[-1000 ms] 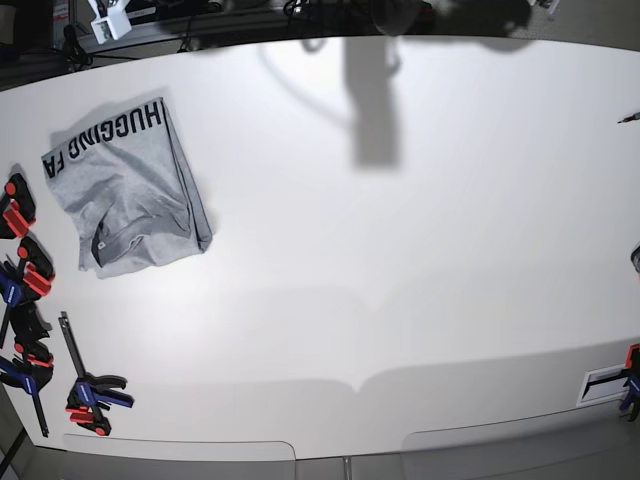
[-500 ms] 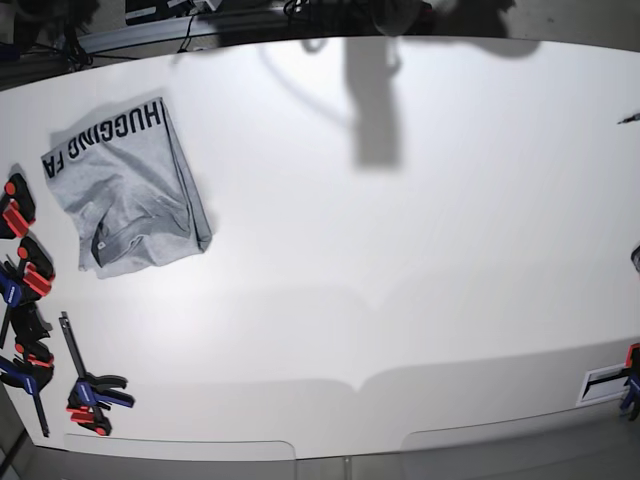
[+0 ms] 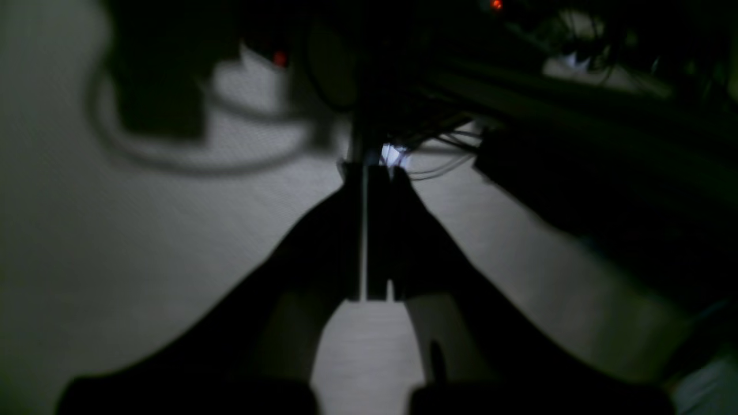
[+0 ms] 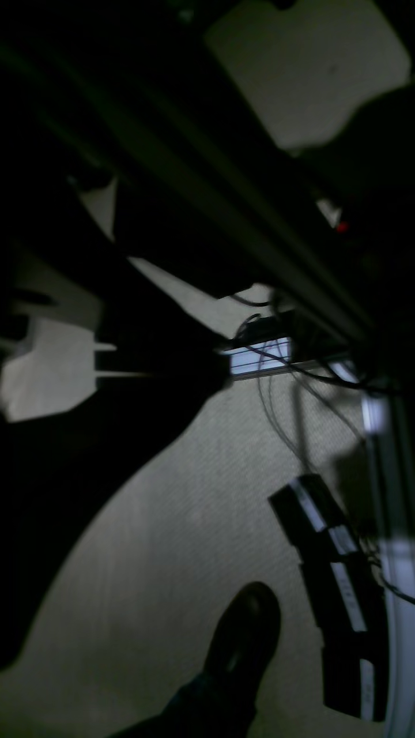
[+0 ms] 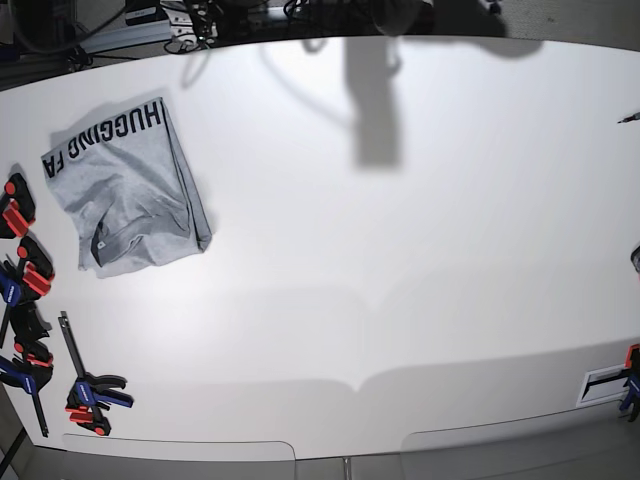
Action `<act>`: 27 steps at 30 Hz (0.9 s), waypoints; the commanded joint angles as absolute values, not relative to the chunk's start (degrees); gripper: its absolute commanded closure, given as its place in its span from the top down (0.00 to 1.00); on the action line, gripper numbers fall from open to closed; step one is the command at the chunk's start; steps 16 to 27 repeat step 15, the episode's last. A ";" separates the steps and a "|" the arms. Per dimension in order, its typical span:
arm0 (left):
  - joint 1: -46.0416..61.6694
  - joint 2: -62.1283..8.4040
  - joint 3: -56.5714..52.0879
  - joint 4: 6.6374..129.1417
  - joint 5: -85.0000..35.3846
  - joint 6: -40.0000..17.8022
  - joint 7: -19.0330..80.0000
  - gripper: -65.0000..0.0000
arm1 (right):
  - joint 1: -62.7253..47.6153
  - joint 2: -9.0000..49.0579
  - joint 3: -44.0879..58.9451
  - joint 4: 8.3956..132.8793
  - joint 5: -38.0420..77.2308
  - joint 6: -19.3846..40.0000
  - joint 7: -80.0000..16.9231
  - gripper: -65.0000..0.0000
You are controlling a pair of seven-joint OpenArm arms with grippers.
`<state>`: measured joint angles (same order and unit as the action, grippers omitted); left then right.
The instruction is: Fold the T-shirt properly
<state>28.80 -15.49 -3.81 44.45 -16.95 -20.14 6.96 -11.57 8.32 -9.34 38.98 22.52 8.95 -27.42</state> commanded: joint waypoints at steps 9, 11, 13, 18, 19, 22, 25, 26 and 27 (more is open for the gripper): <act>26.33 -13.43 3.90 44.71 -3.03 -20.60 1.63 0.00 | -11.57 3.25 -9.41 39.20 22.68 3.66 -21.82 0.00; 26.15 -12.47 3.90 44.71 -3.03 -20.62 1.65 0.00 | -11.57 2.48 -9.41 39.20 22.68 3.70 -22.09 0.00; 26.17 -11.55 3.90 44.71 -3.03 -20.62 1.61 0.00 | -11.57 2.35 -9.41 39.18 22.70 3.81 -22.09 0.00; 26.20 -11.05 3.90 44.71 -3.03 -20.62 1.58 0.00 | -11.57 2.37 -9.41 39.20 22.70 3.81 -22.04 0.00; 26.20 -11.05 3.90 44.71 -3.03 -20.62 1.58 0.00 | -11.57 2.37 -9.41 39.20 22.70 3.81 -22.04 0.00; 26.20 -11.05 3.90 44.71 -3.03 -20.62 1.58 0.00 | -11.57 2.37 -9.41 39.20 22.70 3.81 -22.04 0.00; 26.20 -11.05 3.90 44.71 -3.03 -20.62 1.58 0.00 | -11.57 2.37 -9.41 39.20 22.70 3.81 -22.04 0.00; 26.20 -11.05 3.90 44.71 -3.03 -20.62 1.58 0.00 | -11.57 2.37 -9.41 39.20 22.70 3.81 -22.04 0.00; 26.20 -11.05 3.90 44.71 -3.03 -20.62 1.58 0.00 | -11.57 2.37 -9.41 39.20 22.70 3.81 -22.04 0.00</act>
